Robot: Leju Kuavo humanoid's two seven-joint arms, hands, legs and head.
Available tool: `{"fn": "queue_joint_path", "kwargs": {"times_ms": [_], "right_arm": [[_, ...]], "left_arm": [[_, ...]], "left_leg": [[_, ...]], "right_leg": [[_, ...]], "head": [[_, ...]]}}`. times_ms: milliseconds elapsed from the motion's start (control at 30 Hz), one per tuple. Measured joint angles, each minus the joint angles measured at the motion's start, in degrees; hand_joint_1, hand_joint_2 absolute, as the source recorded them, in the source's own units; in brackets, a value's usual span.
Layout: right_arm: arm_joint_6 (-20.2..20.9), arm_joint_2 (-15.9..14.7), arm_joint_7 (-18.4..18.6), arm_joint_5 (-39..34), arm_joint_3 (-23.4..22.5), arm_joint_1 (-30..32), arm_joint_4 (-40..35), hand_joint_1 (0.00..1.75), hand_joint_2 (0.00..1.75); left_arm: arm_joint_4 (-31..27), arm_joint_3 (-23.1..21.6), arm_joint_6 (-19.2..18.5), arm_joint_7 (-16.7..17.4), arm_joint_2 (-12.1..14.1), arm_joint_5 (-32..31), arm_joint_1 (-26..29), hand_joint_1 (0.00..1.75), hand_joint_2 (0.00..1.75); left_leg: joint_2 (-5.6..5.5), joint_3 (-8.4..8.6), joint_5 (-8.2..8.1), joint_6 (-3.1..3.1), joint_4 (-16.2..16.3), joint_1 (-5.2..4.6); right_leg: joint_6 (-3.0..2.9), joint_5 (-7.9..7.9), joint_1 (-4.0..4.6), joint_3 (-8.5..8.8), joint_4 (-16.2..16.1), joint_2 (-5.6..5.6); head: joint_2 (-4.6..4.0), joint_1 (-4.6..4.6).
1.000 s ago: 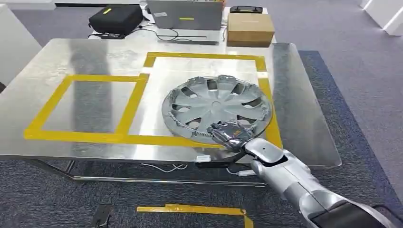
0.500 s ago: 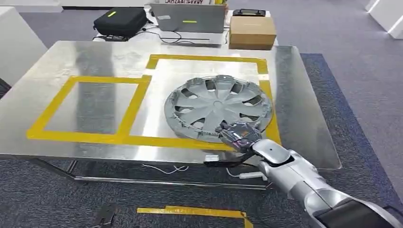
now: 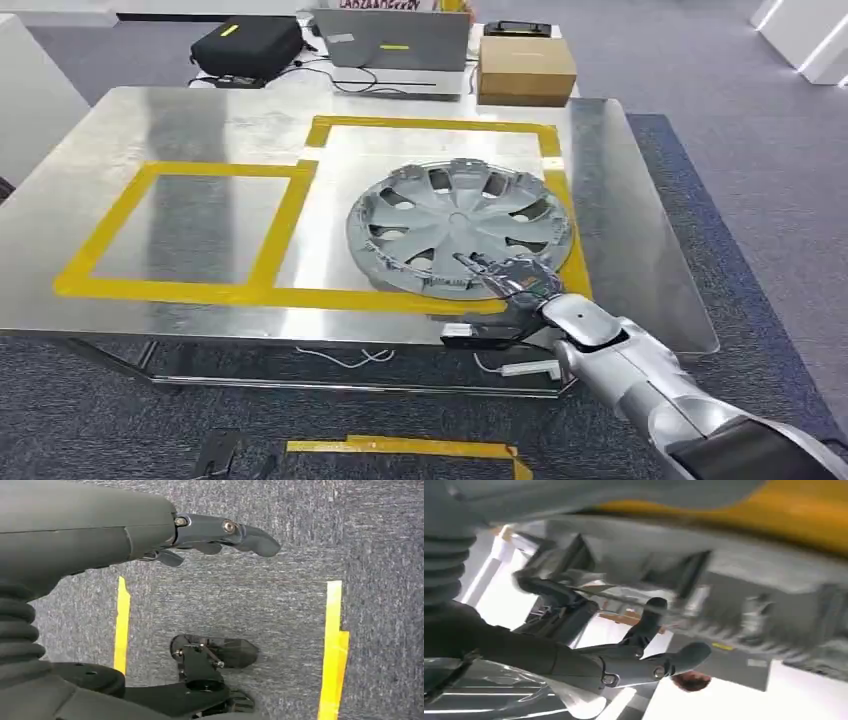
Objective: Take the parts from the cabinet and place them on the table.
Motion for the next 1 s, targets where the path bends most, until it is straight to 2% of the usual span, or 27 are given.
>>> {"fn": "queue_joint_path", "kwargs": {"times_ms": [33,67,133,167,200,233,267,333,367,400,467,500,533,567,600,667,700,733,767,833,867,900,933,1000], "right_arm": [[-0.15,-0.22,0.29,0.44,0.00,-0.01,0.02,0.00,0.00],[-0.61,-0.31,1.01,1.25,0.00,-0.09,0.02,0.00,0.00],[-1.38,-0.37,2.05,2.47,0.02,0.10,0.04,0.00,0.00],[-1.73,-0.39,2.16,2.84,0.02,0.25,0.04,0.00,0.00],[-1.86,-0.42,2.38,3.04,0.02,0.35,0.04,0.00,0.00],[-2.38,-0.46,2.45,3.04,0.02,0.37,0.02,0.00,0.00],[-2.87,-0.46,2.27,2.71,0.02,0.36,-0.11,0.00,0.00],[-3.69,-0.81,1.09,2.21,-0.04,0.55,-1.23,0.00,0.00],[-4.13,-1.00,0.68,2.21,-0.17,0.71,-2.09,0.00,0.00],[-4.42,-1.07,0.42,2.29,-0.22,0.94,-2.82,0.00,0.00],[-4.68,-1.38,0.37,2.84,-0.24,2.09,-5.19,0.00,0.00],[-4.39,-1.62,0.11,3.17,-0.24,2.78,-7.22,0.00,0.00],[-3.96,-1.66,-0.15,3.34,-0.24,3.10,-8.58,0.00,0.00],[-3.41,-1.66,-0.35,3.39,-0.24,3.30,-10.15,0.00,0.00],[-2.91,-1.68,-0.50,3.41,-0.24,3.49,-11.84,0.00,0.00],[-1.92,-1.95,-0.42,3.67,-0.22,4.04,-14.41,0.00,0.00],[-1.64,-2.10,-0.26,4.00,-0.17,4.31,-15.20,0.00,0.00],[-1.49,-2.36,-0.07,4.50,-0.11,4.82,-16.40,0.00,0.00],[-1.49,-2.60,0.11,4.83,-0.04,5.12,-17.60,0.00,0.00],[-1.51,-2.99,0.79,5.18,0.07,5.48,-20.08,0.00,0.00],[-1.51,-3.17,0.79,5.27,0.09,5.49,-21.05,0.00,0.00],[-1.51,-3.39,0.79,5.31,0.09,5.50,-21.90,0.00,0.00],[-1.49,-3.74,0.81,5.31,0.11,5.51,-22.58,0.00,0.00],[-1.49,-4.13,0.83,5.29,0.15,5.96,-24.08,0.00,0.00]], "left_arm": [[0.00,0.00,0.09,0.15,0.00,-0.02,-0.06,0.00,0.00],[0.00,0.00,0.37,0.33,-0.02,-0.04,-0.10,0.00,0.00],[0.00,-0.02,0.96,1.05,-0.02,-0.26,0.04,0.00,0.00],[0.00,0.00,1.01,1.68,-0.02,-0.26,0.15,0.00,0.00],[0.00,0.00,0.94,2.01,0.00,-0.09,0.22,0.00,0.00],[0.00,0.02,0.81,2.05,-0.02,0.09,0.29,0.00,0.00],[0.00,0.02,0.63,2.05,-0.02,0.20,0.28,0.00,0.00],[0.00,0.02,0.52,1.97,-0.13,0.33,0.27,0.00,0.00],[0.00,0.02,0.52,1.95,-0.15,0.48,0.29,0.00,0.00],[0.00,0.02,0.52,1.90,-0.15,0.52,0.28,0.00,0.00],[0.00,0.02,0.30,1.84,-0.17,0.63,0.44,0.00,0.00],[0.00,0.04,0.20,1.81,-0.20,0.79,0.55,0.00,0.00],[0.00,0.04,0.07,1.81,-0.17,1.00,0.59,0.00,0.00],[0.00,0.04,-0.07,1.79,-0.17,1.07,0.67,0.00,0.00],[0.00,0.04,-0.11,1.68,-0.20,1.18,0.67,0.00,0.00],[0.00,0.11,-0.11,1.53,-0.15,1.22,0.68,0.00,0.00],[0.00,0.11,-0.11,1.49,-0.15,1.22,0.73,0.00,0.00],[0.00,0.13,-0.13,1.49,-0.15,1.33,0.85,0.00,0.00],[0.00,0.13,-0.13,1.44,-0.13,1.38,0.94,0.00,0.00],[0.00,0.17,-0.15,1.18,-0.11,1.64,0.99,0.00,0.00],[0.00,0.17,-0.15,1.09,-0.09,1.71,0.94,0.00,0.00],[0.00,0.17,-0.18,1.05,-0.07,1.73,0.83,0.00,0.00],[0.00,0.17,-0.20,0.98,-0.07,1.75,0.85,0.00,0.00],[0.00,0.22,-0.33,0.98,-0.02,1.79,1.16,0.00,0.00]], "left_leg": [[0.16,0.12,0.30,0.49,-0.35,0.20],[0.13,0.09,0.34,0.77,-0.35,0.19],[0.21,-0.14,0.49,1.05,-0.29,0.05],[0.30,-0.24,0.58,1.15,-0.21,-0.02],[0.30,-0.28,0.58,1.16,-0.17,-0.06],[0.28,-0.27,0.58,1.16,-0.16,-0.09],[0.27,-0.26,0.58,1.15,-0.14,-0.10],[0.13,-0.24,0.58,1.07,-0.06,-0.12],[0.10,-0.43,0.57,0.82,0.01,-0.23],[0.06,-0.77,0.69,0.37,0.31,-0.49],[0.07,-1.01,1.06,-0.22,0.19,-0.37],[0.05,-1.02,1.22,-0.53,0.13,-0.32],[-0.01,-1.15,1.05,-0.77,0.27,-0.35],[0.08,-1.70,-0.93,-1.16,1.54,-0.27],[0.10,-2.85,-3.77,-1.47,4.83,-0.18],[0.10,-5.93,-9.05,-1.82,14.33,-0.07],[0.10,-6.63,-10.22,-1.85,17.03,-0.08],[0.10,-6.25,-10.26,-1.79,17.75,-0.08],[0.10,-4.83,-9.19,-1.67,16.00,-0.08],[0.10,1.68,-4.91,-1.11,5.44,-0.12],[0.11,4.70,-3.81,-0.70,0.59,-0.18],[0.12,5.25,-4.33,-0.58,-1.30,-0.48],[0.09,4.77,-3.87,-0.47,-1.04,-0.52],[0.06,4.38,-3.30,0.21,-0.73,-0.93]], "right_leg": [[0.24,-0.60,-0.13,-0.62,0.75,-0.15],[0.42,-2.26,-0.07,-1.75,3.03,-0.35],[0.63,-6.98,-0.08,-6.56,12.89,-0.36],[0.71,-8.65,-0.08,-8.83,17.41,-0.36],[0.68,-8.71,-0.08,-9.81,19.21,-0.36],[0.59,-7.49,-0.08,-9.26,18.13,-0.37],[0.43,-5.35,-0.08,-7.68,14.86,-0.37],[-0.12,-0.24,-0.07,-2.07,3.70,-0.35],[-0.31,-0.63,0.02,-0.66,0.79,-0.30],[-0.46,-0.13,0.17,-0.27,0.56,-0.21],[-0.83,0.05,0.35,-0.67,0.86,-0.14],[-1.16,0.26,0.37,-0.76,0.87,-0.17],[-1.69,0.63,0.03,-0.97,0.50,-0.31],[-2.19,0.99,-0.14,-1.25,0.46,-0.41],[-2.44,1.22,-0.14,-1.59,0.46,-0.44],[-2.46,1.76,-0.03,-2.36,0.48,-0.64],[-2.46,2.01,0.02,-2.70,0.50,-0.78],[-2.46,2.42,0.07,-3.20,0.52,-0.86],[-2.44,2.78,0.10,-3.61,0.56,-0.88],[-2.26,3.56,0.18,-4.40,0.61,-0.85],[-2.06,3.92,0.17,-4.56,0.62,-0.84],[-1.70,4.22,0.60,-4.94,0.81,-0.82],[-1.35,4.63,0.43,-5.03,0.71,-0.91],[-0.54,5.52,0.10,-5.01,0.34,-0.96]], "head": [[0.00,0.07],[0.00,0.35],[0.00,0.42],[0.00,0.46],[0.00,0.44],[0.00,0.46],[0.00,0.44],[0.00,0.46],[0.00,0.42],[0.00,0.40],[0.00,0.35],[0.00,0.37],[0.00,0.44],[0.00,0.24],[0.00,-0.13],[0.00,-0.11],[0.00,-0.15],[0.00,-0.11],[0.00,-0.13],[0.00,-0.15],[0.00,-0.13],[0.00,-0.15],[0.00,0.07],[0.00,-0.04]]}}
